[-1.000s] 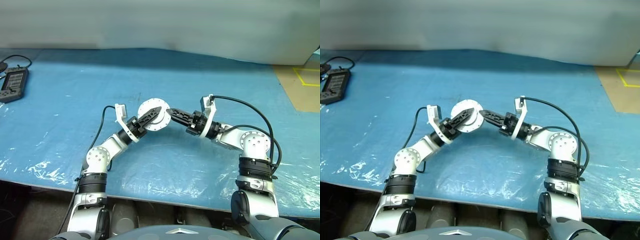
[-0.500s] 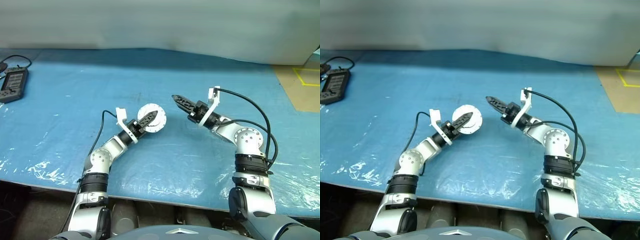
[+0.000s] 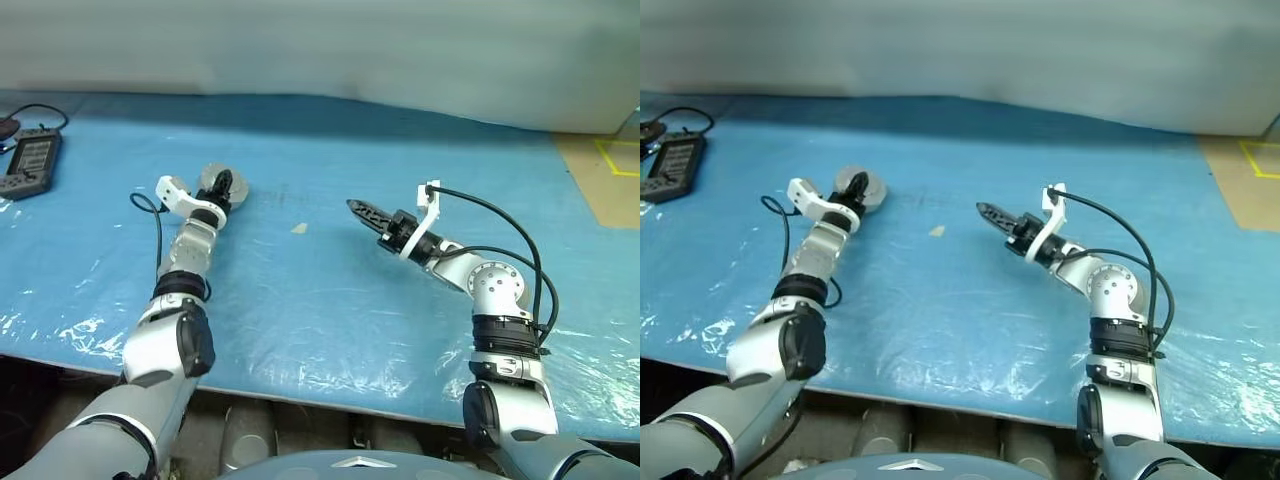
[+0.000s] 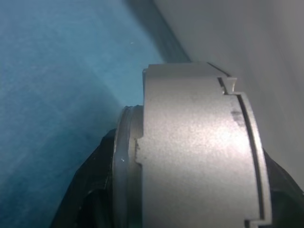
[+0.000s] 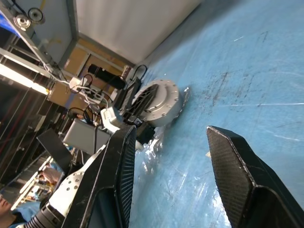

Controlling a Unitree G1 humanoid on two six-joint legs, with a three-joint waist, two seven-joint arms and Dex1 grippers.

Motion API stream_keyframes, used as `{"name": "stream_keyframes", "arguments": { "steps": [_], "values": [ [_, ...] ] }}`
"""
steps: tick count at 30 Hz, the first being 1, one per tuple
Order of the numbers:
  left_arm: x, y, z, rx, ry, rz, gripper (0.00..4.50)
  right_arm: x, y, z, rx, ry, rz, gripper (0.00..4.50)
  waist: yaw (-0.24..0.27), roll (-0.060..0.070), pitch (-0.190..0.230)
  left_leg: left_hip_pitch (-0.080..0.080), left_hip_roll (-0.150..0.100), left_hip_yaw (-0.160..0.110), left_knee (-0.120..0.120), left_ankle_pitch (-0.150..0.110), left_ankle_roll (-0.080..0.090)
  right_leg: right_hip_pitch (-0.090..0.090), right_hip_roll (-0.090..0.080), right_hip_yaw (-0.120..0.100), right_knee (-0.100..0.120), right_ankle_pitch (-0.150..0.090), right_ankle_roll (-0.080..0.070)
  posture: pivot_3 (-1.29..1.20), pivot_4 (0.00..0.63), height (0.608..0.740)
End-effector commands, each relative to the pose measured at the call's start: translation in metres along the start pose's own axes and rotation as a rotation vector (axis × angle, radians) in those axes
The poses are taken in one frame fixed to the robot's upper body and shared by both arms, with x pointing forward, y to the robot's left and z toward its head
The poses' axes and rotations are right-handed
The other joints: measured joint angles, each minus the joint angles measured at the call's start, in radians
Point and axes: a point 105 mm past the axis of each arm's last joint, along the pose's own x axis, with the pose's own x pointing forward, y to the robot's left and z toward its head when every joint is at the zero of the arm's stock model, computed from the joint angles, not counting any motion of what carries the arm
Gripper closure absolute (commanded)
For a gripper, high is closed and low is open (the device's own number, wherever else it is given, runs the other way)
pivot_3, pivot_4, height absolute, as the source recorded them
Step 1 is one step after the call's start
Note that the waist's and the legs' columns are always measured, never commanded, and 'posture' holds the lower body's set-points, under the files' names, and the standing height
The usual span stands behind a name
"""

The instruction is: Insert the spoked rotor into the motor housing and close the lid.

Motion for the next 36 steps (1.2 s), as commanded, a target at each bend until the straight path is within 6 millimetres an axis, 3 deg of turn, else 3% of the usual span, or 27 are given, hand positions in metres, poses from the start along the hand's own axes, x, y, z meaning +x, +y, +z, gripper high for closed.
{"name": "stream_keyframes", "arguments": {
  "steps": [1, 3, 8, 17, 19, 22, 25, 28, 33, 36],
  "values": [
    [0.01, -0.024, 0.016, 0.063, -0.038, -0.058, 1.8, -0.002, 0.009, 0.009, -0.052, -0.034, 0.029, 2.09, 0.002, 0.0, 0.0, -0.001, 0.0, -0.001, 0.001, 0.0, 0.0, 0.0, 0.0, -0.001, 0.0, 0.0, 0.0, 0.0, 0.15, 0.74],
    [0.01, -0.023, 0.014, 0.086, -0.022, -0.064, 1.57, -0.002, 0.008, 0.009, -0.046, -0.038, 0.025, 2.06, 0.0, 0.0, 0.0, -0.001, 0.0, -0.001, 0.002, 0.0, 0.0, 0.0, -0.001, -0.001, 0.001, 0.0, 0.0, 0.0, 0.15, 0.74],
    [0.004, -0.004, 0.033, 0.215, -0.09, 0.032, 0.04, -0.001, 0.008, 0.009, -0.038, -0.037, 0.024, 2.05, -0.009, -0.001, 0.0, 0.0, 0.001, -0.002, 0.004, 0.0, 0.0, 0.0, -0.002, -0.001, 0.004, 0.0, 0.0, 0.0, 0.15, 0.74],
    [-0.028, 0.039, 0.083, 0.473, -0.207, 0.132, 0.04, 0.002, 0.005, 0.007, -0.038, -0.013, 0.014, 2.05, -0.012, -0.001, 0.0, 0.001, 0.001, -0.002, 0.003, 0.0, -0.001, 0.0, -0.001, -0.001, 0.004, 0.001, 0.0, 0.0, 0.15, 0.74],
    [-0.033, 0.036, 0.088, 0.538, -0.222, 0.105, 0.04, 0.003, 0.004, 0.008, -0.061, -0.015, 0.008, 2.05, -0.01, -0.001, 0.0, 0.001, 0.001, -0.002, 0.004, 0.0, -0.001, 0.0, -0.002, -0.001, 0.004, 0.001, 0.0, 0.0, 0.15, 0.74],
    [-0.037, 0.013, 0.088, 0.643, -0.24, -0.029, 0.04, 0.004, 0.003, 0.015, -0.099, -0.057, 0.008, 2.05, -0.004, -0.001, 0.0, 0.0, 0.001, -0.002, 0.004, 0.0, -0.001, 0.0, -0.003, -0.003, 0.004, 0.001, 0.0, 0.0, 0.15, 0.74],
    [-0.046, -0.033, 0.072, 0.727, -0.236, -0.321, 0.04, 0.002, 0.006, 0.03, -0.276, -0.162, 0.024, 2.05, -0.005, -0.001, 0.0, -0.001, 0.0, -0.002, 0.005, 0.0, -0.001, 0.0, -0.005, -0.003, 0.004, 0.001, 0.0, 0.0, 0.15, 0.74],
    [-0.063, -0.07, 0.035, 0.821, -0.122, -0.616, 0.04, -0.006, -0.008, 0.028, -0.455, -0.112, -0.033, 2.05, -0.007, -0.001, 0.0, -0.001, 0.0, -0.001, 0.005, 0.0, 0.0, 0.0, -0.006, -0.004, 0.004, 0.0, 0.0, 0.0, 0.15, 0.74],
    [-0.095, -0.082, -0.03, 0.954, 0.185, -0.921, 0.04, -0.025, -0.012, 0.023, -0.629, 0.009, 0.014, 2.05, -0.014, -0.001, 0.0, 0.0, 0.0, 0.0, 0.004, 0.0, 0.0, 0.0, -0.005, -0.003, 0.004, 0.0, 0.0, 0.0, 0.15, 0.74],
    [-0.098, -0.077, -0.048, 0.975, 0.265, -0.958, 0.04, -0.032, -0.018, 0.026, -0.763, 0.047, -0.006, 2.05, -0.02, -0.001, 0.0, 0.001, 0.001, 0.0, 0.004, 0.0, 0.0, -0.001, -0.003, -0.001, 0.004, 0.0, 0.0, 0.0, 0.15, 0.74]
  ]
}}
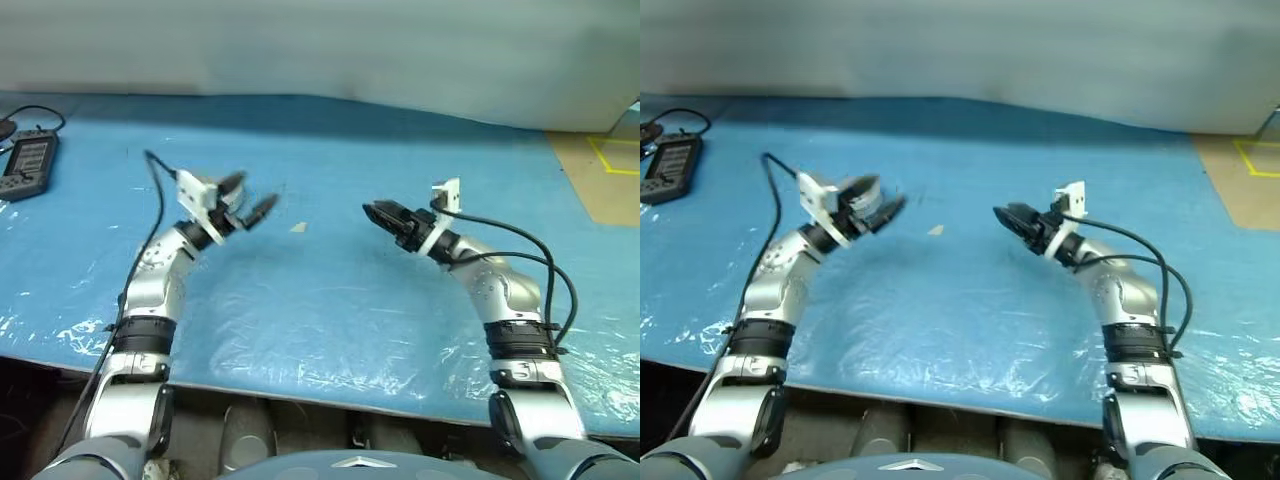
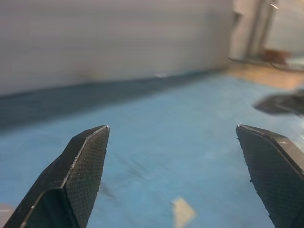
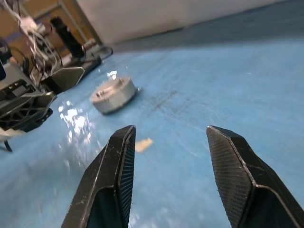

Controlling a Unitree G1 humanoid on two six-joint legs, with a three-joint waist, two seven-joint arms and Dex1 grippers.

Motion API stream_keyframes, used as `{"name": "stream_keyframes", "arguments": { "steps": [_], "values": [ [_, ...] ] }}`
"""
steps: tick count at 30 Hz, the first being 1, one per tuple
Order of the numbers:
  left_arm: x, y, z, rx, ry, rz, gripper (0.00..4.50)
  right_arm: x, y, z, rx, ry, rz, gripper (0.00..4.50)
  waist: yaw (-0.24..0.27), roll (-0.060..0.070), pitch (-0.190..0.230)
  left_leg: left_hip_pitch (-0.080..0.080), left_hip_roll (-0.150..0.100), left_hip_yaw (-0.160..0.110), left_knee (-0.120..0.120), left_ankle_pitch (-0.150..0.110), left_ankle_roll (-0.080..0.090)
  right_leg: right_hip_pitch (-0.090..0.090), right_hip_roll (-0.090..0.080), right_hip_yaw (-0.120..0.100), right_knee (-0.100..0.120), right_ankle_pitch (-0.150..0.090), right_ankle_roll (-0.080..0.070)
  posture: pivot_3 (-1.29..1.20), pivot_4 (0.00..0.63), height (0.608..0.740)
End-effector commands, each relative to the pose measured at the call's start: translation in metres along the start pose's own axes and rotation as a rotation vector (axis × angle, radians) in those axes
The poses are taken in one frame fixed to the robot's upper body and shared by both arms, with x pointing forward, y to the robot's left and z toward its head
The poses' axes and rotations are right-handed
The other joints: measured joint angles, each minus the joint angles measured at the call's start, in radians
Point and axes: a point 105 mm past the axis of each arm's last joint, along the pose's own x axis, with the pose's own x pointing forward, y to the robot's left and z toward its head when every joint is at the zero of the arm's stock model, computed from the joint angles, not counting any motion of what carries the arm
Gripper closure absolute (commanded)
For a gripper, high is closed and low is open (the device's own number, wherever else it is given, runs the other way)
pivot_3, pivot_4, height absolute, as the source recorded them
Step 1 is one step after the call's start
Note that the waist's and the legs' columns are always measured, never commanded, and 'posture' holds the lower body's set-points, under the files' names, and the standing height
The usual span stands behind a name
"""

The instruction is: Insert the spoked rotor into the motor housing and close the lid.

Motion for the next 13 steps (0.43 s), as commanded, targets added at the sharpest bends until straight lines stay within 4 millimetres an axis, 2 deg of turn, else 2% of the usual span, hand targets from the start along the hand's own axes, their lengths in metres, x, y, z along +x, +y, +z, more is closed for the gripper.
{"name": "stream_keyframes", "arguments": {
  "steps": [1, 5, 8, 10, 13],
  "values": [
    [0.006, -0.012, -0.001, 0.044, 0.029, -0.087, 0.04, -0.004, -0.001, 0.012, -0.188, 0.003, 0.023, 2.05, -0.002, 0.0, 0.0, 0.0, 0.001, 0.0, 0.0, 0.0, 0.0, 0.0, 0.001, 0.0, 0.0, 0.0, 0.0, 0.0, 0.15, 0.74],
    [0.009, -0.023, -0.014, 0.028, 0.062, -0.154, 0.0, -0.012, -0.004, 0.002, -0.376, 0.107, 0.05, 1.21, -0.01, 0.0, 0.0, 0.003, 0.0, 0.001, 0.001, 0.0, 0.0, 0.0, 0.001, 0.003, 0.001, 0.0, -0.002, 0.0, 0.15, 0.74],
    [0.014, -0.03, -0.024, 0.026, 0.089, -0.197, 0.0, -0.018, 0.004, -0.011, -0.387, 0.151, 0.109, 0.15, -0.013, 0.0, 0.0, 0.002, 0.0, 0.002, 0.002, 0.0, 0.001, 0.0, 0.001, 0.004, 0.001, 0.0, -0.002, 0.0, 0.15, 0.74],
    [0.016, -0.03, -0.025, 0.025, 0.091, -0.205, 0.0, -0.02, 0.005, -0.016, -0.404, 0.168, 0.119, 0.03, -0.013, 0.0, 0.0, 0.002, 0.0, 0.002, 0.002, 0.0, 0.001, 0.0, 0.001, 0.004, 0.001, 0.0, -0.002, 0.0, 0.15, 0.74],
    [0.017, -0.029, -0.028, 0.031, 0.098, -0.208, 0.0, -0.02, 0.006, -0.013, -0.416, 0.134, 0.112, 0.03, -0.015, 0.0, 0.0, 0.002, 0.0, 0.002, 0.002, 0.0, 0.001, 0.0, 0.001, 0.004, 0.001, 0.0, -0.002, 0.0, 0.15, 0.74]
  ]
}}
